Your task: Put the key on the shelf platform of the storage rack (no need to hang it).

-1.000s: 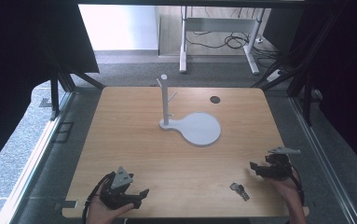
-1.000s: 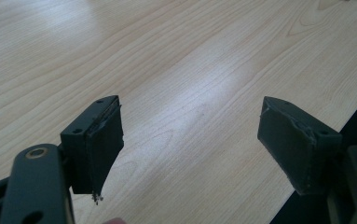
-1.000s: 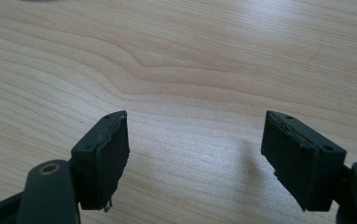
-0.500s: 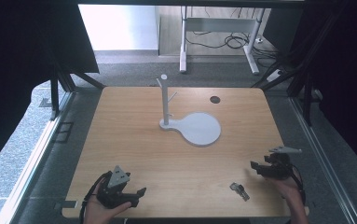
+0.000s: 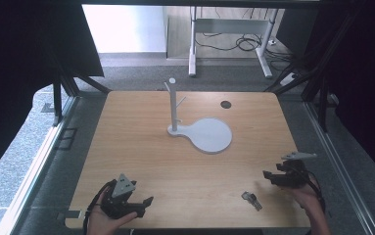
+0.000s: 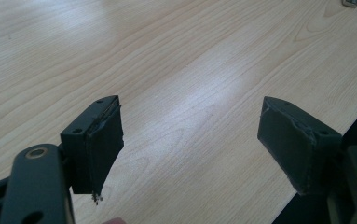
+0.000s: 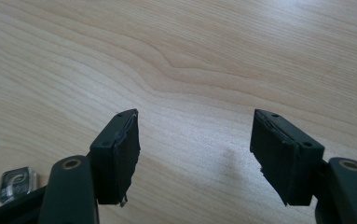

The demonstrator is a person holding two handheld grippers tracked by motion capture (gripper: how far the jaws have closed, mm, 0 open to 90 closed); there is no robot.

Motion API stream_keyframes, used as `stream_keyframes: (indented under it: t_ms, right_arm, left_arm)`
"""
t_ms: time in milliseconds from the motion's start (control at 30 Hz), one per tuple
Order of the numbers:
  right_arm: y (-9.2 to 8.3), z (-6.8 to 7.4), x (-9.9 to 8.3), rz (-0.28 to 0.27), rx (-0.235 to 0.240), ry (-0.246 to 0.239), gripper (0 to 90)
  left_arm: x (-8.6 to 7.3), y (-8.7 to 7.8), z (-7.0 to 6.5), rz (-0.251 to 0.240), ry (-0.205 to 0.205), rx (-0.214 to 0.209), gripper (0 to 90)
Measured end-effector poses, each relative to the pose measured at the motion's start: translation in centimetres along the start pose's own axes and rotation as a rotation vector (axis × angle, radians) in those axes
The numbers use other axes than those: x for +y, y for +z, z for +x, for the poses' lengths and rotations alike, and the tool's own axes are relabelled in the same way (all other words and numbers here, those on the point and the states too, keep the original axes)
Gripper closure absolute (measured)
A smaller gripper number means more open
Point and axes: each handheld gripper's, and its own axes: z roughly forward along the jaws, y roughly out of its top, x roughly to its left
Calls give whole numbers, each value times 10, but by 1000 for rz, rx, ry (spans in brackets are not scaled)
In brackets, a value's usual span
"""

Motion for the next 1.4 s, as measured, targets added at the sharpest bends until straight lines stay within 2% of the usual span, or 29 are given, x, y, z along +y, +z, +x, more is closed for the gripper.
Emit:
stream_keyframes:
  t_ms: [300, 1267, 1400]
  right_arm:
    - [-11, 3, 8, -6, 10, -28, 349]
    - [-25, 27, 25, 72, 47, -111, 354]
    - [-29, 30, 30, 78, 57, -120, 356]
  left_arm:
    - [0, -1, 0, -1, 1, 3, 226]
    - [1, -5, 1, -12, -1, 1, 226]
    - [3, -7, -2, -21, 7, -4, 226]
